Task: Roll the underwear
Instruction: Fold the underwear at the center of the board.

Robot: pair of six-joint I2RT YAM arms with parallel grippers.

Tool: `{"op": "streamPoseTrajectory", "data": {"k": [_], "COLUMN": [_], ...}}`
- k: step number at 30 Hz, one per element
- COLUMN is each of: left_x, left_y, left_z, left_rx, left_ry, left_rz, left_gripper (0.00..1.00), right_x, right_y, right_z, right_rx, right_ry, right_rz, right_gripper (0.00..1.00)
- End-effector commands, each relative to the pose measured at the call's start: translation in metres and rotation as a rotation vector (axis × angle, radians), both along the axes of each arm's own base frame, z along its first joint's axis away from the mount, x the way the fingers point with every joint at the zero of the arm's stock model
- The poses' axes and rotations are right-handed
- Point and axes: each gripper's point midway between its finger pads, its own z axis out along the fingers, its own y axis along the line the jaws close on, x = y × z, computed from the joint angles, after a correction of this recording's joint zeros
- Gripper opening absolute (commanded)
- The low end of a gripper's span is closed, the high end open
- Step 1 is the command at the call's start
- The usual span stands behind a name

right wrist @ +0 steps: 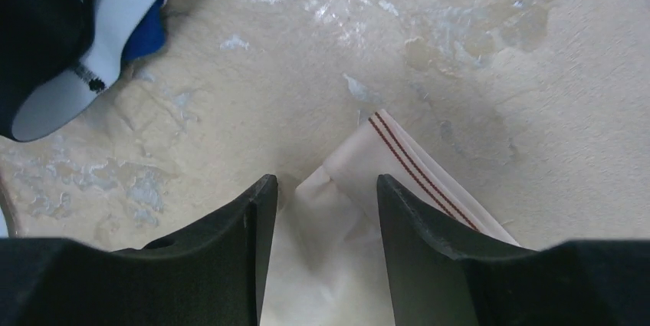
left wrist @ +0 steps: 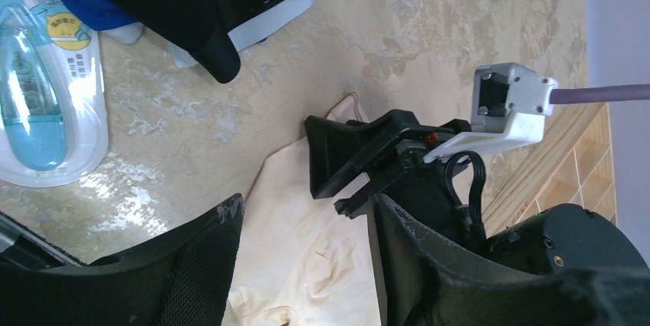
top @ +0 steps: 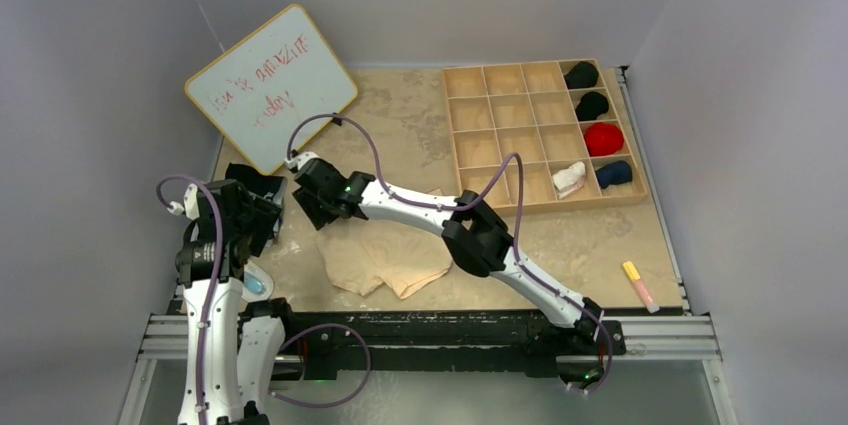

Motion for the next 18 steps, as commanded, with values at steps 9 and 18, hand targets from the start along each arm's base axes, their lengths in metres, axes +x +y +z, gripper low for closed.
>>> {"op": "streamPoseTrajectory", "data": {"k": [9, 18], "left_x": [-0.007, -0.007], "left_y": [0.005, 0.003], "left_z": [0.017, 0.017], "left_rx": [0.031, 0.025], "left_ry": [-0.026, -0.03], "left_rz": [0.017, 0.004], "left_gripper": [0.58, 0.58], "right_x": [0.027, 0.023], "right_y": [-0.015, -0.007], "right_z": [0.0, -0.005], "right_rx": [-0.106, -0.091], "right_ry": [-0.147, -0.125], "right_rz": [-0.062, -0.033], "right_gripper": [0.51, 0.31]}}
